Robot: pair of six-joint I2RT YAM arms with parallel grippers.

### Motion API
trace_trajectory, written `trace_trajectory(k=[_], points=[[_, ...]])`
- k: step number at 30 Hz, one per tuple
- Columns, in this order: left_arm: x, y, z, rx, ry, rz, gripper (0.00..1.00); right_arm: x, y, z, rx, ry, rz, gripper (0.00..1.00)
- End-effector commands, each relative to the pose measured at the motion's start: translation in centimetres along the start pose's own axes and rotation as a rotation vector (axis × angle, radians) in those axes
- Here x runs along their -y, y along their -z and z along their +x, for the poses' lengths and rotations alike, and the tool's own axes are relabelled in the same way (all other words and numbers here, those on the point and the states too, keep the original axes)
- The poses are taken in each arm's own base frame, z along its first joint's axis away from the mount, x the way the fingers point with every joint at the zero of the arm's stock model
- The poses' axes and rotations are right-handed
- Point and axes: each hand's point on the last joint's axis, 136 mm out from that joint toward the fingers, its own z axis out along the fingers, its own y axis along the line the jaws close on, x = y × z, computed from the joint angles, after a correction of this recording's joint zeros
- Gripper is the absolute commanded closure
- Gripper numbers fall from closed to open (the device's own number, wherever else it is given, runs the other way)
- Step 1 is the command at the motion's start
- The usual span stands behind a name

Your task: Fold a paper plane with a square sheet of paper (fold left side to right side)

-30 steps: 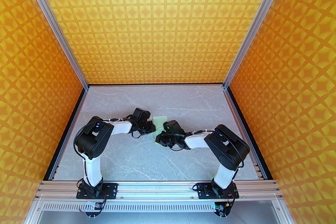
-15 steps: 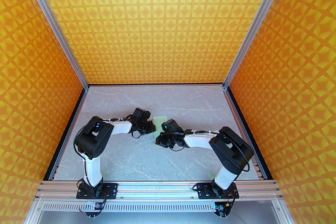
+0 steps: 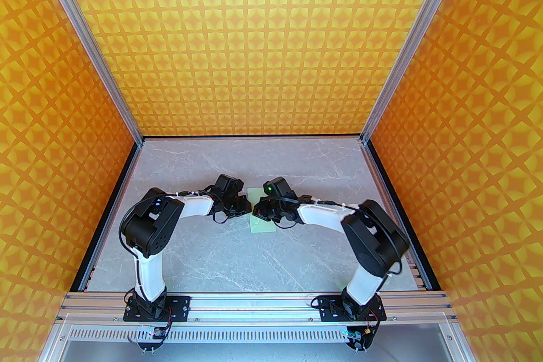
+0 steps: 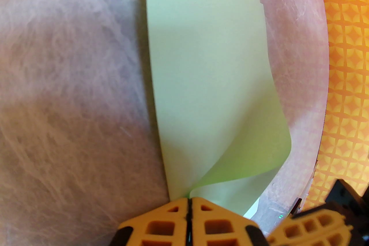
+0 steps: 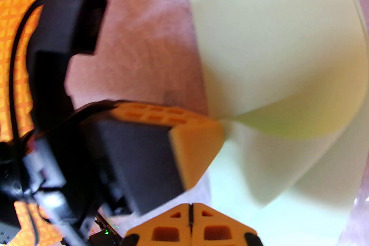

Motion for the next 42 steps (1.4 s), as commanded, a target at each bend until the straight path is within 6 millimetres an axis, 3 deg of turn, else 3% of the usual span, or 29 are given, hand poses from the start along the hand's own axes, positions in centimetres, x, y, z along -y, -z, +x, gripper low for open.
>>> trace_trajectory(k=[1,5,12,16,20,26,38,42], points=[[-2.3,-1.7,1.5,-0.041,-0.004,-0.091,0.9,2.1,-1.1,0.0,-0.015,-0.001,0.06,0.98],[-2.2,-1.7,1.4,-0.042,-0.006,-0.092,0.9,4.1,-1.6,0.6,-0.022,-0.015,0.106,0.98],[-2.3,-1.9,1.5,-0.046,-0.006,-0.094,0.9,5.7,-1.6,1.0,-0.026,-0.027,0.152,0.98],[-2.3,-1.9,1.6,-0.048,-0.006,-0.095,0.9,4.0,-0.8,0.3,-0.01,-0.002,0.108,0.98],[-2.3,-1.9,1.7,-0.05,-0.008,-0.096,0.9,1.3,0.9,-1.7,0.038,0.019,0.048,0.97],[-2.3,-1.9,1.7,-0.051,-0.01,-0.098,0.9,0.9,0.9,-3.1,0.044,0.013,0.028,0.97],[-2.2,-1.9,1.7,-0.053,-0.012,-0.098,0.9,5.9,-1.1,-1.9,-0.007,-0.038,0.123,0.97],[-2.2,-1.9,1.7,-0.054,-0.013,-0.097,0.9,6.4,-1.2,-1.6,-0.015,-0.034,0.133,0.97]])
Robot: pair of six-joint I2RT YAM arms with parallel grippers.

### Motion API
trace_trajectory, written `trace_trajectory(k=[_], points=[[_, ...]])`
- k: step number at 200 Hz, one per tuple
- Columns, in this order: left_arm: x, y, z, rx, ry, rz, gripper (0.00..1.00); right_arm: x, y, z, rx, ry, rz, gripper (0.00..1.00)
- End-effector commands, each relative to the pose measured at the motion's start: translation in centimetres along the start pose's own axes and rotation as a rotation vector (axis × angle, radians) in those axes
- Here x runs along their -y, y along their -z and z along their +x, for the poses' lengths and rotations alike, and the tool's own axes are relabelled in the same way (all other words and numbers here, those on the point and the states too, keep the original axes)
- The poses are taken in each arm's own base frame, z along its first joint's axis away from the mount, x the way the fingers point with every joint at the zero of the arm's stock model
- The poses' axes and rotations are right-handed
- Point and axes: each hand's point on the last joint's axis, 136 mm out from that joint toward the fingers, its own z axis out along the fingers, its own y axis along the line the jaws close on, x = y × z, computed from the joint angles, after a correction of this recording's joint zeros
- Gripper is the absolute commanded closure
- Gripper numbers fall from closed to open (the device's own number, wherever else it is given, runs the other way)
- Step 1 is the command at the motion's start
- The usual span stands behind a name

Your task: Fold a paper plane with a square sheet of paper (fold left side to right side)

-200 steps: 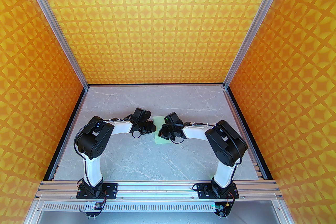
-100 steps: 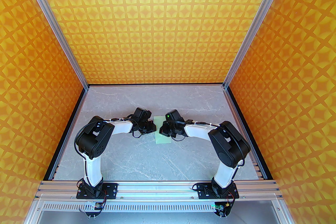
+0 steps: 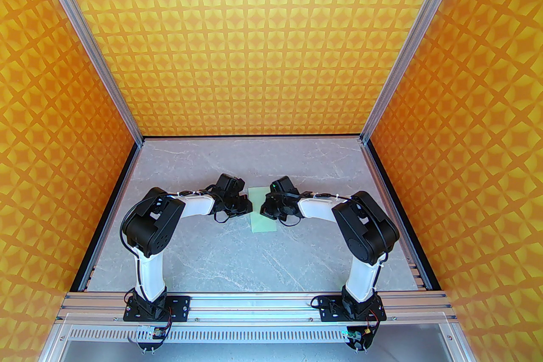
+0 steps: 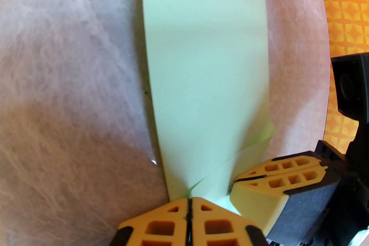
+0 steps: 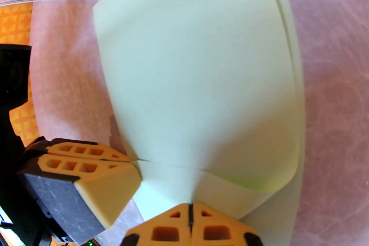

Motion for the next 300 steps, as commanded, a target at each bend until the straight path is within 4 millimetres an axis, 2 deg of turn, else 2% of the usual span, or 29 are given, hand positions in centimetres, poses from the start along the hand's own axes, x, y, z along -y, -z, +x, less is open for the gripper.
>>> trace_trajectory(k=[1,36,64,81,93,109,139,193,222,260,300], points=[[-2.4,-1.6,1.9,-0.056,0.002,-0.092,0.9,2.2,-0.8,1.0,-0.03,-0.001,0.058,0.97],[-1.2,-0.5,1.2,-0.043,-0.015,-0.082,0.84,2.4,-0.9,1.1,-0.033,-0.005,0.061,0.98],[0.8,2.5,-0.2,0.019,-0.038,-0.06,0.7,2.4,-0.9,1.1,-0.033,-0.003,0.059,0.98],[1.9,4.2,-0.5,0.048,-0.055,-0.053,0.68,2.4,-0.9,1.2,-0.037,-0.004,0.059,0.98],[2.4,4.8,-0.2,0.06,-0.047,-0.041,0.71,2.5,-1.0,1.3,-0.038,-0.007,0.06,0.98],[2.9,4.9,0.7,0.05,-0.034,-0.03,0.85,2.5,-1.0,1.3,-0.037,-0.009,0.059,0.98],[4.3,3.5,2.7,0.01,-0.021,0.021,0.89,2.6,-1.2,1.4,-0.036,-0.018,0.054,0.98],[2.5,0.7,4.9,-0.054,0.023,-0.008,0.89,2.5,-1.3,1.4,-0.034,-0.024,0.047,0.98],[0.4,-0.6,6.1,-0.096,0.044,-0.055,0.88,2.6,-1.3,1.5,-0.036,-0.028,0.044,0.98],[-1.6,-0.9,7.2,-0.133,0.058,-0.128,0.88,2.6,-1.1,1.5,-0.032,-0.026,0.043,0.98],[-3.8,-1.1,8.6,-0.197,0.07,-0.219,0.93,2.3,-0.9,0.7,-0.012,-0.016,0.032,0.97]])
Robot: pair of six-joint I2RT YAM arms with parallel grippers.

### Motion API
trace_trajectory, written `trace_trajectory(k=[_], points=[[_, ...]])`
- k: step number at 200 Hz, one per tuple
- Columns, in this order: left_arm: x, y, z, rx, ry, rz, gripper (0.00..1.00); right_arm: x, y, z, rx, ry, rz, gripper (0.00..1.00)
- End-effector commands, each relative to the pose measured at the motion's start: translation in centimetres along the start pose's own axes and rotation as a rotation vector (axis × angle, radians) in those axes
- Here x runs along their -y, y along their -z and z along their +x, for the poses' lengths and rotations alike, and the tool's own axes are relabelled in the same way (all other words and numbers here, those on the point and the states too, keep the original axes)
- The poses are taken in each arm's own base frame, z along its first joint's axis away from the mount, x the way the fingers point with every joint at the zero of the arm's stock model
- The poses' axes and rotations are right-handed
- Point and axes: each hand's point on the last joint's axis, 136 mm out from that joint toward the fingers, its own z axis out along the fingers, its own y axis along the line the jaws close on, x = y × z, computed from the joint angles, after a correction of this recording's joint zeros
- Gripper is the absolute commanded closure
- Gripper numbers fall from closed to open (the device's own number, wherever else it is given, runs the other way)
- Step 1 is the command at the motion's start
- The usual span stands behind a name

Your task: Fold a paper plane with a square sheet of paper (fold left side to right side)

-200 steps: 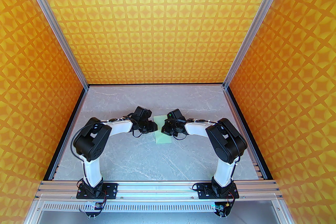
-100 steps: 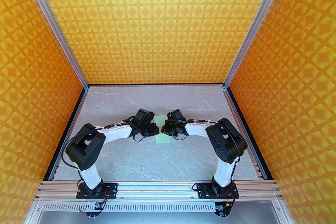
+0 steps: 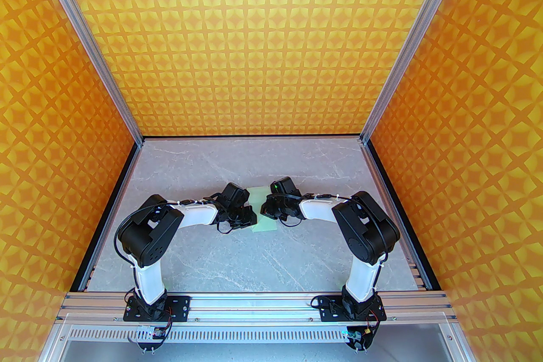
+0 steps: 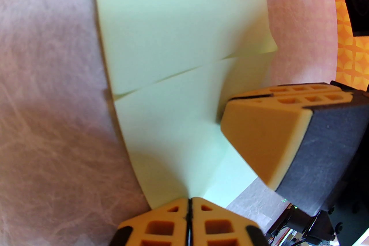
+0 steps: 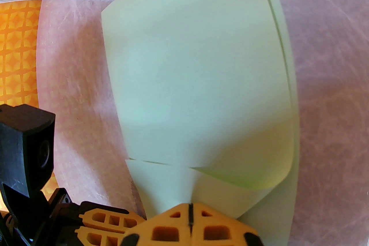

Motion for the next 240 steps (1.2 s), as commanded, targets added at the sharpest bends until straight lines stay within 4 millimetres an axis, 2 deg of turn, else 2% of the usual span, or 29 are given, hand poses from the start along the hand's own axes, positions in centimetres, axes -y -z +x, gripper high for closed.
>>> trace_trajectory(k=[1,33,39,100,137,189,218,240], points=[[-4.9,-1.6,3.0,-0.113,0.049,-0.17,0.94,2.4,-0.6,0.8,-0.028,-0.041,0.067,0.97],[-6.7,-1.7,3.9,-0.166,0.057,-0.259,0.97,3.2,-0.4,-0.3,-0.003,-0.082,0.035,0.97],[-6.4,-2.1,4.8,-0.186,0.037,-0.273,0.98,3.4,-0.3,-0.5,0.003,-0.086,0.029,0.97],[-7.7,-2.5,5.8,-0.232,0.045,-0.33,1.0,4.7,0.5,-2.7,0.035,-0.139,0.005,0.96],[-7.6,-2.6,5.9,-0.236,0.037,-0.33,1.0,5.8,0.8,-4.3,0.057,-0.166,0.009,0.96],[-7.5,-2.6,6.1,-0.24,0.031,-0.332,1.0,7.5,2.2,-7.6,0.118,-0.21,0.012,0.95],[-7.2,-2.5,6.0,-0.238,0.024,-0.327,1.0,9.2,2.7,-8.9,0.124,-0.232,0.055,0.95],[-6.9,-2.4,5.8,-0.234,0.019,-0.324,1.0,8.7,3.6,-9.4,0.123,-0.205,0.055,0.95]])
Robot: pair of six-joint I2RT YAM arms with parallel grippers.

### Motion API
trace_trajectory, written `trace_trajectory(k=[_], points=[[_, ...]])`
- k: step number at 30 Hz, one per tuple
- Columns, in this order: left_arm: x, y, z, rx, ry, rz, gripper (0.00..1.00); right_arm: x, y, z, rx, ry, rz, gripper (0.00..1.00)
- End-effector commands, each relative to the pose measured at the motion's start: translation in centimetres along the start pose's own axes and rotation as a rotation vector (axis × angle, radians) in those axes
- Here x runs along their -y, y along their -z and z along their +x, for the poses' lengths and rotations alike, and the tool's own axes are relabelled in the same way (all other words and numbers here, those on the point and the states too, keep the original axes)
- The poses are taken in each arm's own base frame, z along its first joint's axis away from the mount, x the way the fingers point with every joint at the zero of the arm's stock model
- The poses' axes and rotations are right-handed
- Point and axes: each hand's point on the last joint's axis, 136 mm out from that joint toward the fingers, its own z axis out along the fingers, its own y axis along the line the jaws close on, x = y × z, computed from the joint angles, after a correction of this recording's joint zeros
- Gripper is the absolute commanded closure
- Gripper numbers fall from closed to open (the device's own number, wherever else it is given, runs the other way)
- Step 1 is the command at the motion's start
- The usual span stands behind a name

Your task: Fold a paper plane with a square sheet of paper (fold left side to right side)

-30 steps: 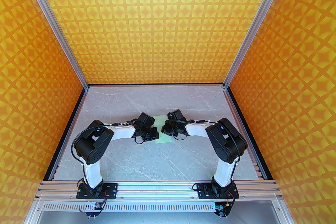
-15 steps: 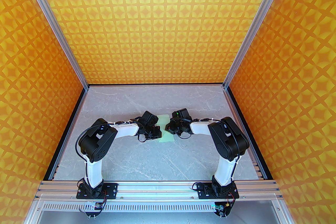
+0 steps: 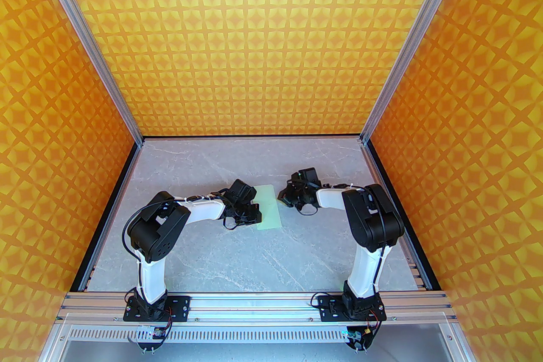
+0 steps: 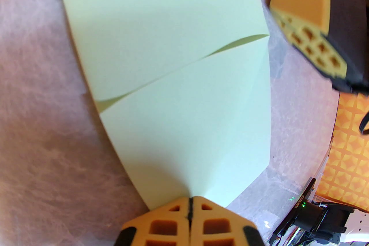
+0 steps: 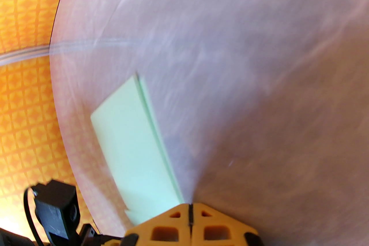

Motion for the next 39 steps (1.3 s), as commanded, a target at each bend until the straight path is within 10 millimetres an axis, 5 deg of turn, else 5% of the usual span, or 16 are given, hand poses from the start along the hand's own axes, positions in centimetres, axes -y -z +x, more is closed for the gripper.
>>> trace_trajectory(k=[1,8,15,23,28,39], points=[[-7.7,-1.7,6.8,-0.211,0.094,-0.282,1.0,2.5,0.7,-1.7,0.048,0.009,0.117,0.95],[-7.0,-1.6,6.2,-0.199,0.086,-0.272,0.99,-1.3,3.3,0.5,0.047,0.107,0.025,0.95],[-6.4,-1.3,5.7,-0.186,0.077,-0.261,0.99,-3.6,1.0,4.1,-0.03,0.143,-0.033,0.97],[-6.1,-1.1,5.5,-0.181,0.072,-0.255,0.99,-3.3,-1.7,5.7,-0.095,0.145,-0.035,0.98],[-5.4,-0.8,4.9,-0.173,0.061,-0.247,0.98,-0.6,-2.0,6.4,-0.122,0.143,0.076,0.98],[2.1,0.8,-0.4,-0.019,-0.016,-0.026,0.94,1.1,-2.1,6.9,-0.132,0.137,0.133,0.98]])
